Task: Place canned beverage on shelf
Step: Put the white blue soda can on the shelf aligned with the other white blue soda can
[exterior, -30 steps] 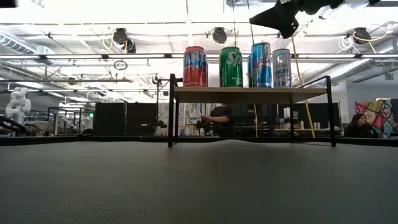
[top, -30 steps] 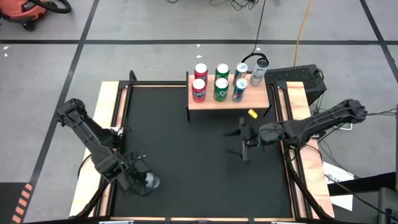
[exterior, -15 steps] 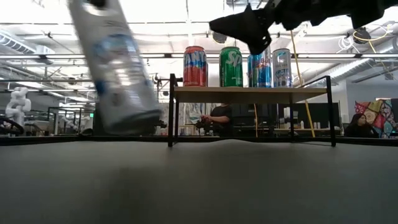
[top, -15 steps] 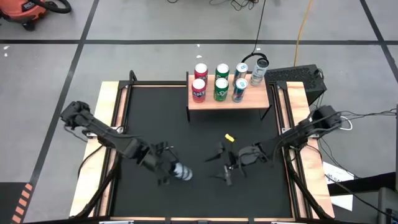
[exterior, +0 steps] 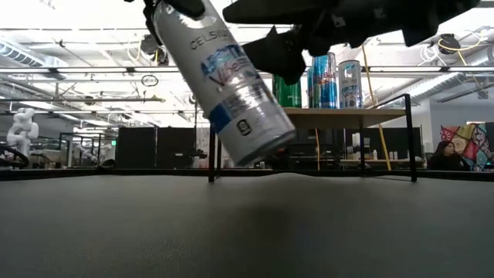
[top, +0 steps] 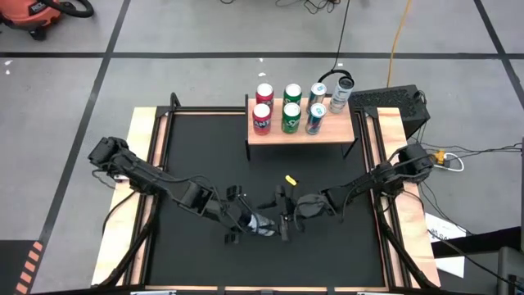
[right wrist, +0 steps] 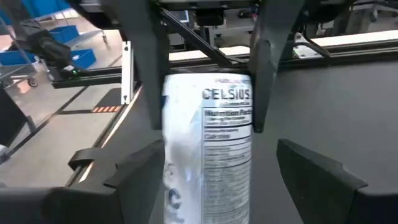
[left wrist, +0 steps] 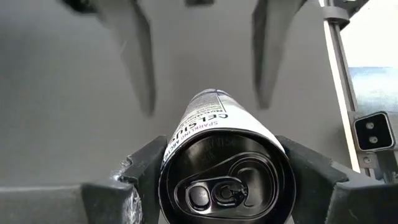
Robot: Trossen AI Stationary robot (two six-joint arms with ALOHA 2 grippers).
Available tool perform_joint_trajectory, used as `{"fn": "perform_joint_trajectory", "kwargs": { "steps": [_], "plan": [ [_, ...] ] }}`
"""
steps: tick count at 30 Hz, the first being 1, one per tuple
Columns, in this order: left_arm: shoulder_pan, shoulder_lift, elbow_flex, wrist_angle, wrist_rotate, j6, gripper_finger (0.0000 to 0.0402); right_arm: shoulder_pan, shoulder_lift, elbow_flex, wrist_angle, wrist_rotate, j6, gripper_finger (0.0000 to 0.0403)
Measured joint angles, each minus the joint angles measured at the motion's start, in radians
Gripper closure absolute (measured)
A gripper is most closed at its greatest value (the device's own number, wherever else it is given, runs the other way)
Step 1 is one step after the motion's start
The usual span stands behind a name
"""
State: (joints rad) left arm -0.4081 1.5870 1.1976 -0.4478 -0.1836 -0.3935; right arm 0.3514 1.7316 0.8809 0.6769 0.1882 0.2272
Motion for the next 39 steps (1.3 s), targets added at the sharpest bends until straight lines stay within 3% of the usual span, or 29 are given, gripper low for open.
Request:
{"fn": "perform_joint_trajectory", "kwargs": {
  "steps": [7,16,23,33,39],
  "plan": [
    [-0.001,0.007,0.001,0.004,-0.071,0.039,0.0157,-0.013,0.058,0.043,-0.016,-0.028,0.003,0.0108],
    [0.002,0.006,0.002,0.077,-0.108,0.087,0.0157,-0.036,0.100,0.143,-0.170,-0.035,0.019,0.0109],
    [0.003,0.006,0.002,0.011,-0.103,0.058,0.0157,-0.037,0.082,0.149,-0.195,-0.037,0.014,0.0133],
    [0.014,0.023,0.003,-0.021,-0.034,0.021,0.0157,-0.062,0.081,0.148,-0.216,-0.142,0.052,0.0104],
    [0.041,0.050,0.002,-0.001,0.006,0.007,0.0157,-0.063,0.081,0.145,-0.232,-0.141,0.053,0.0120]
  ]
}}
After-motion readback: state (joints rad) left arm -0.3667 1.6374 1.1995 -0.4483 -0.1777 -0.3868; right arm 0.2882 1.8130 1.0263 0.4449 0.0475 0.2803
